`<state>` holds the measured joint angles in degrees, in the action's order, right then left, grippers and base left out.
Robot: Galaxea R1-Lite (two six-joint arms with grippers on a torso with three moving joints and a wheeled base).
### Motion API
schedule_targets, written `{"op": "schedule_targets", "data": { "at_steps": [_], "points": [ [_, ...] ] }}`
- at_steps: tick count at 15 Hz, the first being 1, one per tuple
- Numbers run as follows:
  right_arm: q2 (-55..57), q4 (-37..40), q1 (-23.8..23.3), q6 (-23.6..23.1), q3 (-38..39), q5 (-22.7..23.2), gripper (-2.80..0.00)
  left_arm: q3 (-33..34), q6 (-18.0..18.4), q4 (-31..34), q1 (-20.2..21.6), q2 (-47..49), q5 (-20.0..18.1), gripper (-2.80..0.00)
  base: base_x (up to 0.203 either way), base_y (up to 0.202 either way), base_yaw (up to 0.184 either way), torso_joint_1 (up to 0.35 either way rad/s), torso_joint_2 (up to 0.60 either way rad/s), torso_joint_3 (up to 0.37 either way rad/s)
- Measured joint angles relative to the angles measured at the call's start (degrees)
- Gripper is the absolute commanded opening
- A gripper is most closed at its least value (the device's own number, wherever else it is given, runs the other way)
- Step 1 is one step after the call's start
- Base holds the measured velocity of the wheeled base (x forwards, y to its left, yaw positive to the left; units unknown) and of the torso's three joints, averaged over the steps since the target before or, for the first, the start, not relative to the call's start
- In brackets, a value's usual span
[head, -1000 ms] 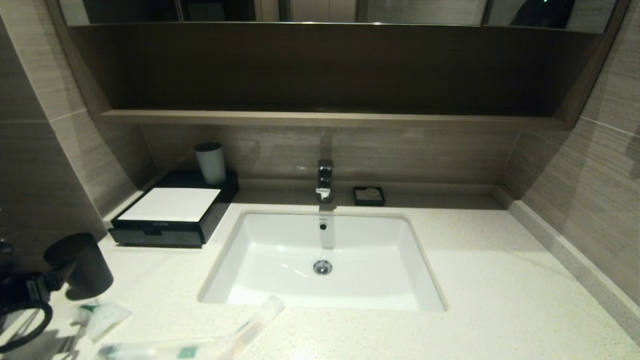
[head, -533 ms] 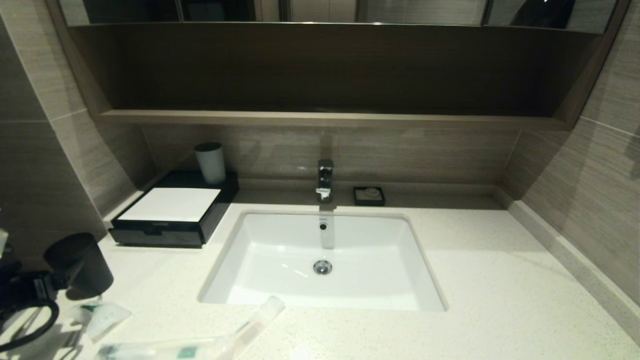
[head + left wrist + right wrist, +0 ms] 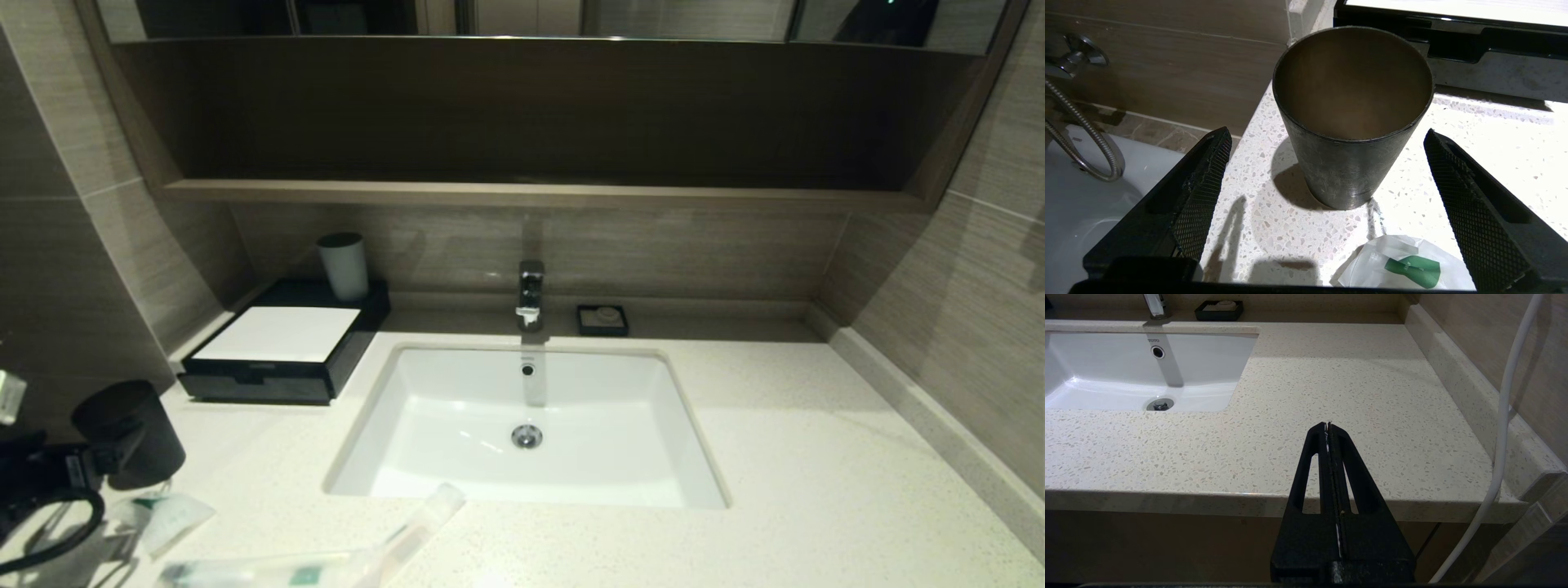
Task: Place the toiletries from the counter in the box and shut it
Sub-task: Pick up the cup
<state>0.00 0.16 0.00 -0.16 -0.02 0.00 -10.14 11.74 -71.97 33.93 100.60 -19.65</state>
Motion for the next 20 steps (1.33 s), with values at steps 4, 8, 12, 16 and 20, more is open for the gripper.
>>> {"op": "schedule_targets", "data": {
  "at_steps": [4, 8, 12, 16, 20],
  "points": [
    [0.0, 0.0, 0.0, 0.0, 0.0, -0.02, -2.8, -1.53, -0.03, 0.8, -0.06, 2.31, -0.24, 0.0, 0.0, 0.0, 0.0, 0.0, 0.0, 0.0],
    [0.0, 0.01, 0.0, 0.02, 0.0, 0.0, -2.8, -2.39, 0.39, 3.26, -0.05, 3.53, -0.53, 0.0, 0.0, 0.0, 0.0, 0.0, 0.0, 0.0],
    [0.0, 0.02, 0.0, 0.0, 0.0, 0.0, -2.8, -2.72, 0.71, 3.37, -0.06, 4.16, -1.79, 0.0, 0.0, 0.0, 0.0, 0.0, 0.0, 0.0],
    [0.0, 0.02, 0.0, 0.02, 0.0, 0.0, -2.8, -3.46, 0.53, 3.33, -0.11, 4.75, -2.39, -2.8, 0.0, 0.0, 0.0, 0.0, 0.0, 0.0],
    [0.0, 0.05, 0.0, 0.01, 0.0, 0.0, -2.8, -3.72, 0.6, 3.33, -0.13, 5.05, -2.56, -2.8, 0.0, 0.0, 0.0, 0.0, 0.0, 0.0]
  ]
}}
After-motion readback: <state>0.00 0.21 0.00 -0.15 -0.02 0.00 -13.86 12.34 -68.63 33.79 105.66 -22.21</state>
